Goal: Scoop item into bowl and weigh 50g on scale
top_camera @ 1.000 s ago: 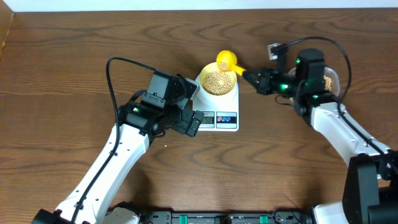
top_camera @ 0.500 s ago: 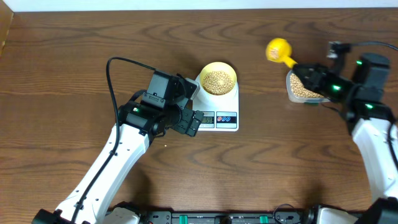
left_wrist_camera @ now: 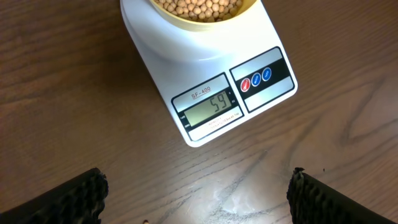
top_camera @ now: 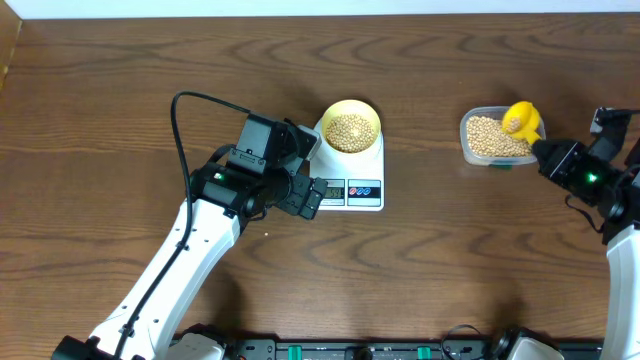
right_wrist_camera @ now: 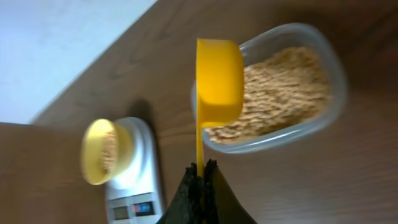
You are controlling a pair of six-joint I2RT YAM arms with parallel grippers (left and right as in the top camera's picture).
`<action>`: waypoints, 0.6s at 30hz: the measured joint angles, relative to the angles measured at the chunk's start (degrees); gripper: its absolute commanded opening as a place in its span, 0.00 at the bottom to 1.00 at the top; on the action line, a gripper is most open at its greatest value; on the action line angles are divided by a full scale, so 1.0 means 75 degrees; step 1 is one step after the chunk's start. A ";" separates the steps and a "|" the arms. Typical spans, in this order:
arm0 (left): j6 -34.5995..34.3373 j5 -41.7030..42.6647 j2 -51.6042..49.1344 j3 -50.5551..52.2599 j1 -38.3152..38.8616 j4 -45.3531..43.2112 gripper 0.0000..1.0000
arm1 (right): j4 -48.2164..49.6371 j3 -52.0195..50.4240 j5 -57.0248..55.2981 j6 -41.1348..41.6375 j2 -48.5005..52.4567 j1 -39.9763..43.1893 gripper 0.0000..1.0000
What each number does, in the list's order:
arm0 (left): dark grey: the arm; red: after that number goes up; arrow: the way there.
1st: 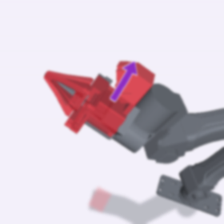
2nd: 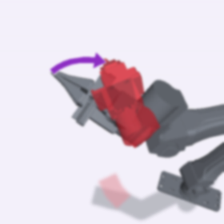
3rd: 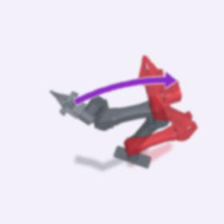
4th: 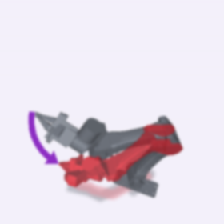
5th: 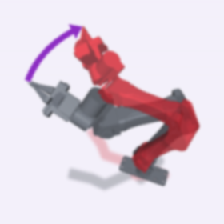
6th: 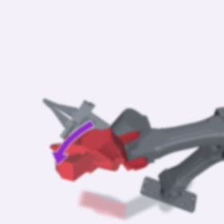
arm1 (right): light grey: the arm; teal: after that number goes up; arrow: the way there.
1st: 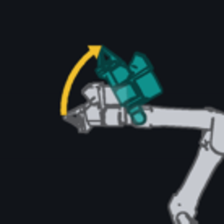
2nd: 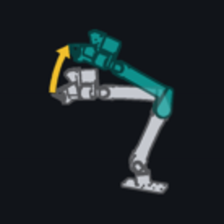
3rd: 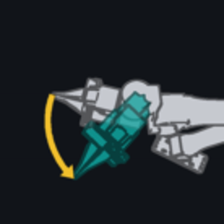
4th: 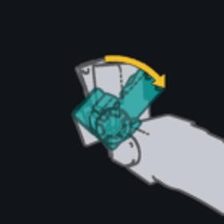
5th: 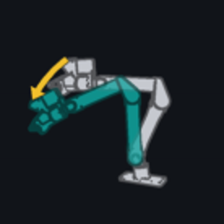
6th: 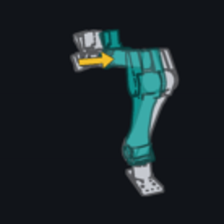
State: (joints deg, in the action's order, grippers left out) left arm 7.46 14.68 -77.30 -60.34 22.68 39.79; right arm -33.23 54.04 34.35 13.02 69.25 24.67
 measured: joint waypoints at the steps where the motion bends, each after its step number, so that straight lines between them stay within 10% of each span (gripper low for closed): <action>1: 0.0000 0.0000 0.0000 0.0000 0.0000 0.0000 0.95 | -0.0032 0.0000 -0.0090 -0.0079 -0.0032 0.0000 0.01; 18: -0.0006 -0.0003 0.0000 0.0000 0.0000 0.0000 0.95 | 0.0079 0.0000 -0.3923 -0.3008 -0.0154 -0.2101 0.01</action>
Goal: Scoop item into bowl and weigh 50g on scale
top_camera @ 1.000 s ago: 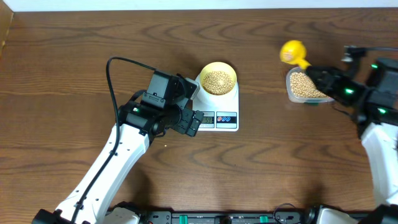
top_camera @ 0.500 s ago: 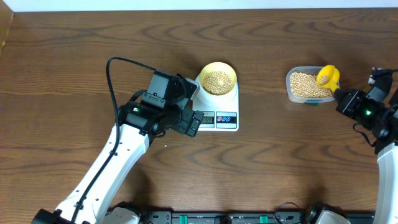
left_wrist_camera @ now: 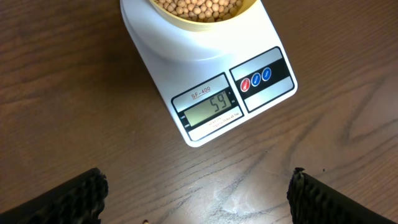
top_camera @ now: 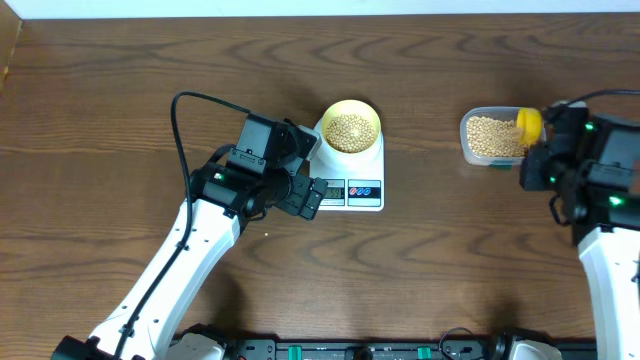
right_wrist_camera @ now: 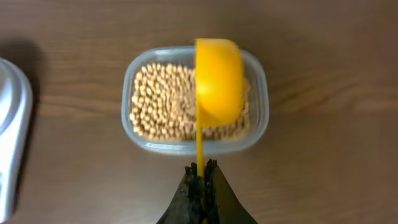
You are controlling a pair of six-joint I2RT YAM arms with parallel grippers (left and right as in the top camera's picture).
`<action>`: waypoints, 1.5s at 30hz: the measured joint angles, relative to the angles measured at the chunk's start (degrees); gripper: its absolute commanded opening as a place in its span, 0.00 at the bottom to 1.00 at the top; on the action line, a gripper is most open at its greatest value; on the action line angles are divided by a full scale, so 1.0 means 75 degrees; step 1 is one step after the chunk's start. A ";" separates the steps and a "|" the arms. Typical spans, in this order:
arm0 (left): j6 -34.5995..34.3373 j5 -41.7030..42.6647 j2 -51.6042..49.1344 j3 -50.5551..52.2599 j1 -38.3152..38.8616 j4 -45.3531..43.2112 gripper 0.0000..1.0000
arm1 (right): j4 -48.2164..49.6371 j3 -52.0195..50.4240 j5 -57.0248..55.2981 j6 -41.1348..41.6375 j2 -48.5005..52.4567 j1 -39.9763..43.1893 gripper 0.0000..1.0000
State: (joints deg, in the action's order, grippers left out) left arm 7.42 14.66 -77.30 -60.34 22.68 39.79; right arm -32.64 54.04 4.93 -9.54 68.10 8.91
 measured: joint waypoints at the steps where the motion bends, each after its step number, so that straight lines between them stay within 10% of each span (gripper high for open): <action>1: 0.0003 0.0003 0.0000 0.0000 0.0000 0.0000 0.95 | 0.0079 0.0000 -0.0242 -0.0105 0.0020 -0.0195 0.01; 12: 0.0000 0.0003 0.0000 0.0000 0.0000 0.0003 0.95 | 0.0595 0.0000 -0.1574 -0.0221 0.0463 -0.1052 0.01; 25: 0.0000 0.0000 -0.0003 0.0000 0.0000 0.0000 0.95 | 0.5517 0.0050 0.2154 0.2352 0.1265 -0.1883 0.01; 45: 0.0000 0.0000 -0.0003 0.0000 0.0000 0.0000 0.95 | 0.4162 0.0047 0.2241 0.0154 0.2943 -0.4269 0.01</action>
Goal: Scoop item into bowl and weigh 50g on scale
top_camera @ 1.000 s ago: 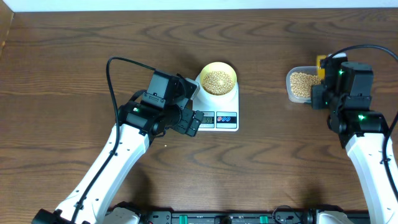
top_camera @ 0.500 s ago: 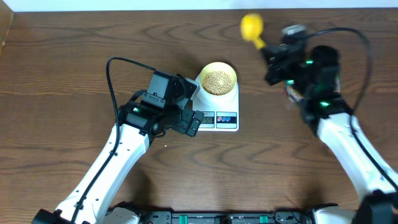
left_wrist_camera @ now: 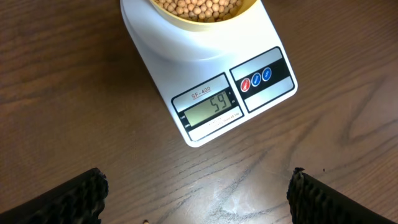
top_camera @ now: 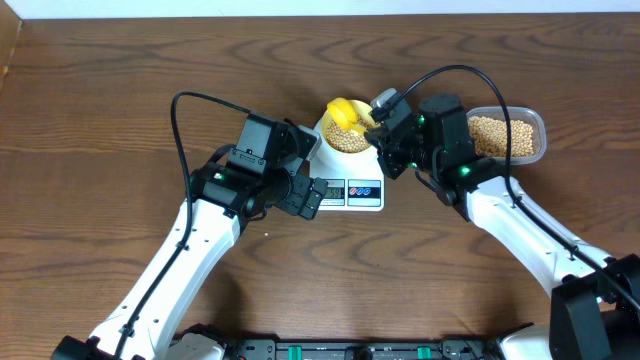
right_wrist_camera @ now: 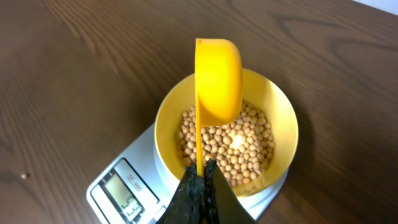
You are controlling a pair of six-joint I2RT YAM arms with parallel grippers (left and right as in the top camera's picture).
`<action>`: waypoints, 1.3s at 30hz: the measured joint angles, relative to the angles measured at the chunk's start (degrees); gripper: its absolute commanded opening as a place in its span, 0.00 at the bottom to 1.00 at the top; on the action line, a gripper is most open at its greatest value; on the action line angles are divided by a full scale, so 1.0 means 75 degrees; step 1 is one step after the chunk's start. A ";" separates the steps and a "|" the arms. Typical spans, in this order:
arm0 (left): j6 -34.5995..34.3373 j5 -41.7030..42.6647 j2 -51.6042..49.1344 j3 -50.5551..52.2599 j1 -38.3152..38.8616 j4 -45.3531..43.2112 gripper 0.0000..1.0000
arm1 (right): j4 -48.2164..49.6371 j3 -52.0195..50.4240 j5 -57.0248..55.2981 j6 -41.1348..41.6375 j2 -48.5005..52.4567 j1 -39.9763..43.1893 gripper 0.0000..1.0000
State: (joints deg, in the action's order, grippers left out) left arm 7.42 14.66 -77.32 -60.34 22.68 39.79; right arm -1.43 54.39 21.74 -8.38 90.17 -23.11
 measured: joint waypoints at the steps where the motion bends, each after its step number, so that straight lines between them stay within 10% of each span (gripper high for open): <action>1: 0.0000 0.0003 0.0000 0.0000 0.0000 0.0000 0.95 | -0.0003 0.0000 -0.0026 -0.0102 0.0015 0.0000 0.01; 39: 0.0000 0.0003 0.0000 0.0000 0.0000 0.0000 0.95 | -0.0466 0.0000 0.0300 -0.0332 0.0527 -0.0079 0.01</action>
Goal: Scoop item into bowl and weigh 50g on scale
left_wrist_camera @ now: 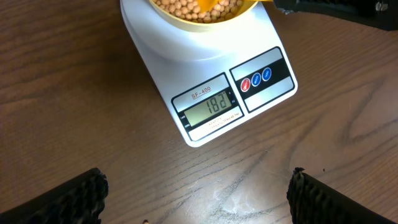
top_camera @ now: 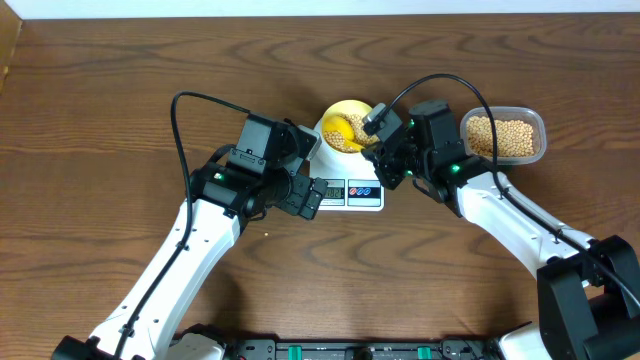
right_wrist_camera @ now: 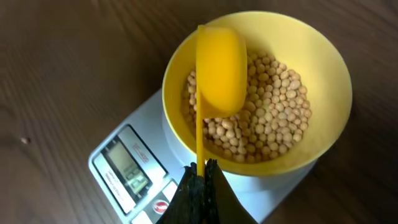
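Note:
A yellow bowl (right_wrist_camera: 311, 81) of soybeans (right_wrist_camera: 273, 118) stands on the white scale (left_wrist_camera: 205, 81), whose display (left_wrist_camera: 210, 106) reads 182. My right gripper (right_wrist_camera: 200, 167) is shut on the handle of a yellow scoop (right_wrist_camera: 219, 68), whose cup is down inside the bowl against the beans. In the overhead view the scoop (top_camera: 340, 128) lies in the bowl's left half. My left gripper (left_wrist_camera: 198, 193) stands open over bare table just in front of the scale, holding nothing.
A clear plastic tub of soybeans (top_camera: 502, 136) sits to the right of the scale, behind my right arm (top_camera: 500, 215). My left arm (top_camera: 190, 250) reaches in from the lower left. A black cable (top_camera: 185, 120) loops above it.
My right gripper has lowered the scoop from just above the bowl into the beans. The scale display has changed from 59 to 182. The left gripper has not moved.
The scoop was held over the plastic tub at the right, with the scale reading 59. Then my right gripper carried it over to the bowl on the scale. Now its cup presses into the beans and the reading is 182. The left gripper stayed open throughout.

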You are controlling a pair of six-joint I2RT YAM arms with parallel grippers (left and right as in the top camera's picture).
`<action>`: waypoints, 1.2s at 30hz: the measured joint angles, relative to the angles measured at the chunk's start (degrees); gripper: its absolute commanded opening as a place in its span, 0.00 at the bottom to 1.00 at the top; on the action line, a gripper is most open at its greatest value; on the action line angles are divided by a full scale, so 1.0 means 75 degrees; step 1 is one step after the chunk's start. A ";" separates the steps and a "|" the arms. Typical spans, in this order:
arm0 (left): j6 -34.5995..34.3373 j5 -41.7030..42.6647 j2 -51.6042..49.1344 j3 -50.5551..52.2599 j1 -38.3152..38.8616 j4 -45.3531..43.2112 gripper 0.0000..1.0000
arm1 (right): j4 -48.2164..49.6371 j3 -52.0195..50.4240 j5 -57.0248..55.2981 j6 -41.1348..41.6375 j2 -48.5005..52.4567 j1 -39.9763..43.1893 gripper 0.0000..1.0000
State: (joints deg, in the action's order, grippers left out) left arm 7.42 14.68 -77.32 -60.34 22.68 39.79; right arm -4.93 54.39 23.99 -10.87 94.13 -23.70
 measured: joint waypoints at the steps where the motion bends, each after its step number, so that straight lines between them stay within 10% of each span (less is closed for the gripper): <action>1: 0.0000 0.0000 0.0000 0.0000 0.0000 0.0000 0.95 | 0.0029 0.0000 0.0026 0.0090 0.0003 0.0000 0.01; 36: 0.0000 0.0000 0.0000 0.0000 0.0000 0.0000 0.95 | 0.0192 0.0000 0.0807 0.2157 0.0003 0.0341 0.01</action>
State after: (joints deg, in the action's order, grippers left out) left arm 7.42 14.68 -77.32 -60.34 22.68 39.79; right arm -3.49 54.39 30.04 5.30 94.15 -21.15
